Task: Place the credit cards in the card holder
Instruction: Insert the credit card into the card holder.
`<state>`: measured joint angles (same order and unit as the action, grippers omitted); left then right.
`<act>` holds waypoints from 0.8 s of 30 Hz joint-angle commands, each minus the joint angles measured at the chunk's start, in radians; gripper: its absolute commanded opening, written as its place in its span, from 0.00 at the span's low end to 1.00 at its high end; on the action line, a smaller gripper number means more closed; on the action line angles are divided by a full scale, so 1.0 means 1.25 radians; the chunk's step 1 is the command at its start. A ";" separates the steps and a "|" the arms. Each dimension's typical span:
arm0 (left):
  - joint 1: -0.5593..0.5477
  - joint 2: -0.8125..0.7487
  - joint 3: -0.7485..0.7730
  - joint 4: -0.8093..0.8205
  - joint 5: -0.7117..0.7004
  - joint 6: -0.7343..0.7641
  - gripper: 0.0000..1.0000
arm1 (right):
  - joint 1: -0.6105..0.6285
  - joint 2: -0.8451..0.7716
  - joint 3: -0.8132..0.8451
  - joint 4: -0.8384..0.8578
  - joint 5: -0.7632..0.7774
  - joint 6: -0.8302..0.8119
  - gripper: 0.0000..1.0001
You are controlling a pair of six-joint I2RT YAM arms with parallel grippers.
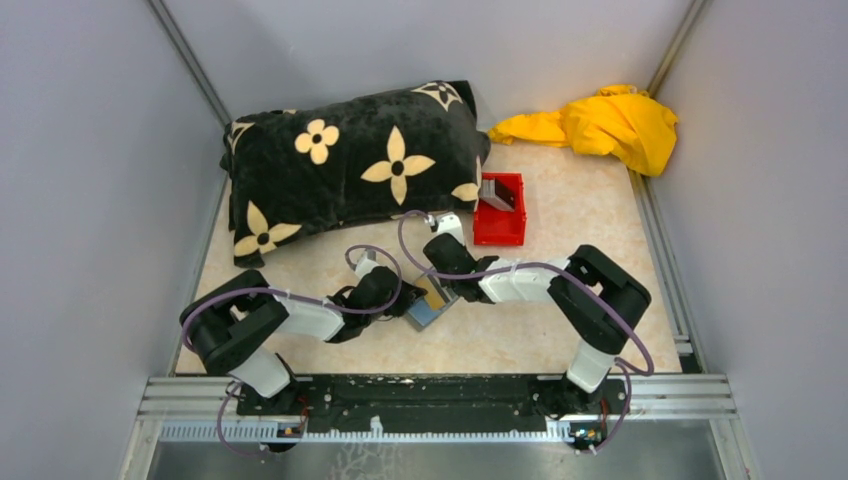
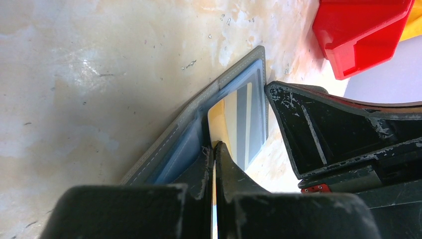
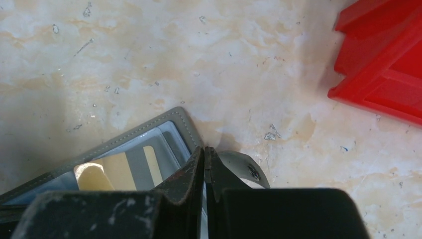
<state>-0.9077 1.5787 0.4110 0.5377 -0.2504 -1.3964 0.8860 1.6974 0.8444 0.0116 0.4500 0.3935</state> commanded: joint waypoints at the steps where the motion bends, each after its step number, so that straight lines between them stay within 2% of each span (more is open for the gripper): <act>1: -0.008 0.036 -0.026 -0.152 0.004 0.011 0.00 | -0.007 -0.030 -0.016 -0.011 0.014 -0.008 0.04; 12: -0.008 0.039 -0.031 -0.138 0.005 -0.061 0.00 | -0.004 -0.074 -0.075 -0.031 -0.006 0.026 0.04; 24: -0.010 0.062 -0.012 -0.119 0.030 -0.120 0.00 | 0.046 -0.075 -0.101 -0.048 -0.020 0.076 0.04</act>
<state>-0.9081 1.5951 0.4110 0.5453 -0.2367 -1.5337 0.9066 1.6184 0.7506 0.0170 0.4702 0.4480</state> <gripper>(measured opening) 0.005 0.041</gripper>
